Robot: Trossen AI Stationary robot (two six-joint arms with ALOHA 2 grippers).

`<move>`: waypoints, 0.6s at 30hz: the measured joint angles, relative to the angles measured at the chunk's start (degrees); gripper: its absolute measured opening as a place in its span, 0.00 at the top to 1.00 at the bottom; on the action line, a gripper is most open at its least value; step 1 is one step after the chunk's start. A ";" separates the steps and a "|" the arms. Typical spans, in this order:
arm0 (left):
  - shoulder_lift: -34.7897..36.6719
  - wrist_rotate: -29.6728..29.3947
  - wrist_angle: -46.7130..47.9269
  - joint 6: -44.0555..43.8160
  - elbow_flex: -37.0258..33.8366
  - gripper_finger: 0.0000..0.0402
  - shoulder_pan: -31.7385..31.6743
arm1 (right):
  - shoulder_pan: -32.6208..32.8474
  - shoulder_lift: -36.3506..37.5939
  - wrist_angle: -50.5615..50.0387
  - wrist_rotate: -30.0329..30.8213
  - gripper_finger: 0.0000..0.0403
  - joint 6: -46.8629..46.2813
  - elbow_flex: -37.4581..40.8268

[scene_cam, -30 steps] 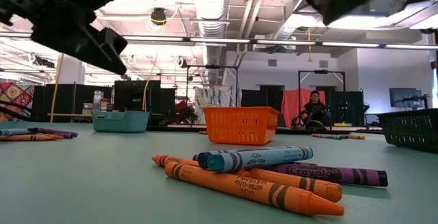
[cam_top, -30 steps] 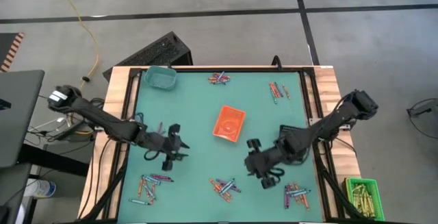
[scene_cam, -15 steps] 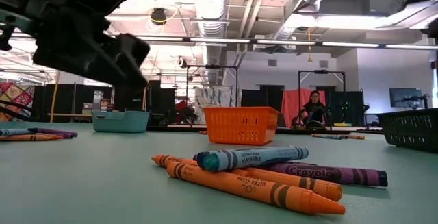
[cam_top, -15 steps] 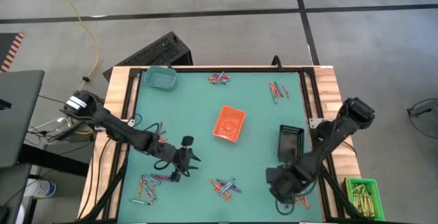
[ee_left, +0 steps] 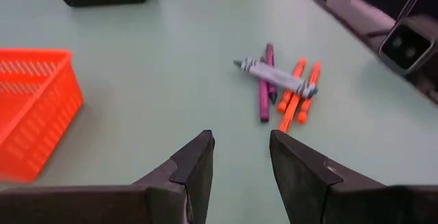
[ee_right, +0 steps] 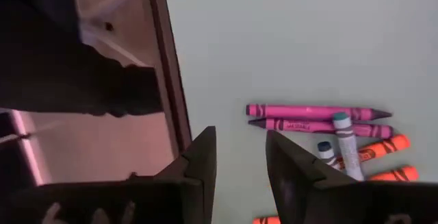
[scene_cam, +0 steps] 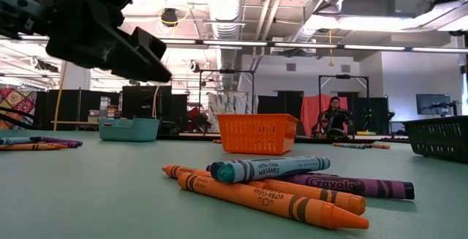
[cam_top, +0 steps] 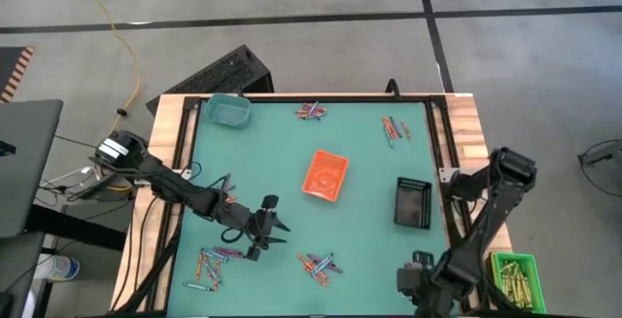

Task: Sort crayons
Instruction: Put the blue crayon into the blue bin

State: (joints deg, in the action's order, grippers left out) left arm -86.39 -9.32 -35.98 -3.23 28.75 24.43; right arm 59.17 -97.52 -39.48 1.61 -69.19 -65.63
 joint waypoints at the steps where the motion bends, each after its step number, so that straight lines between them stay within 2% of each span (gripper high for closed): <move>1: 0.00 0.02 -0.09 -0.32 0.00 0.66 0.00 | 0.55 -1.14 -0.25 -0.02 0.71 0.10 -0.25; 6: 0.00 -0.03 -1.44 -1.08 0.02 0.66 0.00 | 2.14 -4.99 -4.58 -1.55 0.74 0.13 -2.20; 18: 0.00 -0.13 -1.01 -2.86 0.02 0.66 0.00 | 4.30 -5.27 -18.10 -1.09 0.77 -4.22 -4.38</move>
State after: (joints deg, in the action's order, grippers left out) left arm -86.39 -9.45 -36.99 -6.09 28.77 24.43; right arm 63.47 -102.79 -57.58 0.51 -73.41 -70.02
